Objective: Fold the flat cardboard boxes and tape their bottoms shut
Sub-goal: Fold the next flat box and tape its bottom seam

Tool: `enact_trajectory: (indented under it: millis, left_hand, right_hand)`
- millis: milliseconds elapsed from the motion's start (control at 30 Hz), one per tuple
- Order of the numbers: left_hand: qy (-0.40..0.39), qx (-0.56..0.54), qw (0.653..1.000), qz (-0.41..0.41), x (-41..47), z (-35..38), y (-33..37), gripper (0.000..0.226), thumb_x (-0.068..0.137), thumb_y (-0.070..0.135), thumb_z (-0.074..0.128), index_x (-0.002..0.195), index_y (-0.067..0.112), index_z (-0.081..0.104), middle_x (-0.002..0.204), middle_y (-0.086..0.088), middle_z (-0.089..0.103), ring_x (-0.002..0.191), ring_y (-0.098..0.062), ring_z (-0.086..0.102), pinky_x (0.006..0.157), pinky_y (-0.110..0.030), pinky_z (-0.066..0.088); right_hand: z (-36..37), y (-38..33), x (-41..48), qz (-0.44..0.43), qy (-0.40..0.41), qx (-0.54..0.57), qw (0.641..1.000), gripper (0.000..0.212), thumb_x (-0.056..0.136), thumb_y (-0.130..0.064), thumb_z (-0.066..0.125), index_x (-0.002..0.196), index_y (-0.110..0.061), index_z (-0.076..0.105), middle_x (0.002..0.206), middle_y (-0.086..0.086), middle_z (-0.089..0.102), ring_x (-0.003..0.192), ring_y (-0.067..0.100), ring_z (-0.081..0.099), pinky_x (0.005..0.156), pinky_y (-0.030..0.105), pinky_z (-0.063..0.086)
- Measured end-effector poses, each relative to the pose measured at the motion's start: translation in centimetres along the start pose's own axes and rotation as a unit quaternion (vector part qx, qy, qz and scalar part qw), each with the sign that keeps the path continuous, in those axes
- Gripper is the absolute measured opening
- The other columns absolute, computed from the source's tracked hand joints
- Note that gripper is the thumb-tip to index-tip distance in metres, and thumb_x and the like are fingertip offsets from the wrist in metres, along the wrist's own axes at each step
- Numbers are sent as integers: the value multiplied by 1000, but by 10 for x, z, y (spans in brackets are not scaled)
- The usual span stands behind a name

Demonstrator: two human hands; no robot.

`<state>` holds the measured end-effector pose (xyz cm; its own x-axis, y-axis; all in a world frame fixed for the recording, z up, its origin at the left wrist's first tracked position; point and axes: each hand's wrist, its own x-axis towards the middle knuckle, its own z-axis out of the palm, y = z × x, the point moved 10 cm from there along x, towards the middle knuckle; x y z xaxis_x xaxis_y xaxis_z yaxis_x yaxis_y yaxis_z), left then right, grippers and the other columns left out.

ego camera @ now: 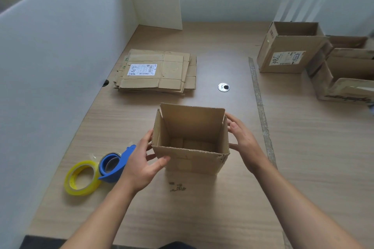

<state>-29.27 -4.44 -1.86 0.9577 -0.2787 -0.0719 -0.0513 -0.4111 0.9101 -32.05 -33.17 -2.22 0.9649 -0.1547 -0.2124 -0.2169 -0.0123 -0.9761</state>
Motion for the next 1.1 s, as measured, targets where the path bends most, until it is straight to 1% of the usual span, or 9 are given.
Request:
enact_trajectory:
  millis: [100, 233, 333, 400, 500, 600, 800, 867, 1100]
  left_hand:
    - [0, -33, 999, -25, 0, 3, -16, 85, 73, 51, 76, 147, 45, 35, 135, 12, 58, 121, -11, 58, 93, -31, 54]
    - [1, -53, 996, -65, 0, 9, -33, 83, 67, 62, 78, 140, 35, 48, 128, 15, 62, 121, -10, 58, 93, -30, 54]
    - [-11, -64, 993, -94, 1, 20, -48, 61, 69, 51, 77, 124, 30, 59, 115, 14, 68, 116, -16, 62, 99, -45, 51]
    - [-6, -70, 992, -103, 2, 25, -51, 44, 77, 37, 80, 116, 29, 62, 110, 15, 69, 114, -12, 62, 98, -42, 53]
    - [20, -83, 991, -100, 4, 26, -45, 38, 84, 25, 79, 116, 35, 62, 110, 18, 69, 105, -3, 63, 84, -22, 55]
    - [60, -87, 992, -75, 7, 16, -25, 45, 75, 44, 74, 118, 41, 60, 110, 22, 67, 95, 3, 62, 71, -10, 50]
    - [0, -68, 997, -27, 28, 30, 15, 48, 73, 59, 64, 119, 49, 60, 112, 13, 67, 96, -9, 64, 76, -24, 53]
    - [-22, -62, 998, -1, 35, 41, 30, 49, 76, 56, 62, 124, 45, 60, 114, 9, 67, 99, -12, 64, 81, -29, 55]
    - [-107, -51, 992, 38, 56, 91, 81, 58, 76, 55, 65, 132, 44, 54, 124, 8, 61, 107, -14, 62, 93, -43, 55]
  right_hand:
    - [-12, 13, -10, 4, 17, 14, 1000, 47, 91, -58, 45, 136, -45, 52, 136, -11, 58, 127, 3, 52, 97, 39, 51]
    - [-18, 48, -32, 28, -5, 12, 1000, 50, 83, -34, 56, 133, -38, 54, 132, -11, 61, 126, 8, 55, 100, 39, 51]
    - [-3, 84, -45, 62, -65, -93, 992, 66, 83, -23, 64, 143, -38, 41, 146, -12, 48, 138, 11, 44, 111, 40, 41]
    - [15, 96, -47, 65, -88, -134, 985, 75, 88, -25, 71, 151, -34, 33, 153, -12, 40, 143, 11, 36, 116, 40, 33]
    - [31, 81, -43, 26, -31, -89, 995, 75, 76, -50, 75, 143, -34, 46, 140, -19, 55, 134, 4, 46, 113, 44, 39]
    - [22, 65, -43, -6, 59, -49, 997, 78, 67, -61, 78, 136, -36, 52, 132, -13, 57, 127, 5, 51, 105, 49, 46]
    - [3, 35, -52, -23, 103, 47, 993, 80, 65, -43, 88, 129, -53, 41, 127, -16, 57, 112, 5, 63, 81, 26, 57]
    - [-8, 24, -55, -24, 120, 51, 991, 88, 66, -40, 89, 135, -54, 36, 128, -16, 58, 108, 5, 65, 79, 27, 58]
    - [-67, 3, -63, -26, 222, 63, 973, 104, 47, -42, 95, 135, -38, 39, 122, -8, 60, 101, 4, 65, 73, 20, 55]
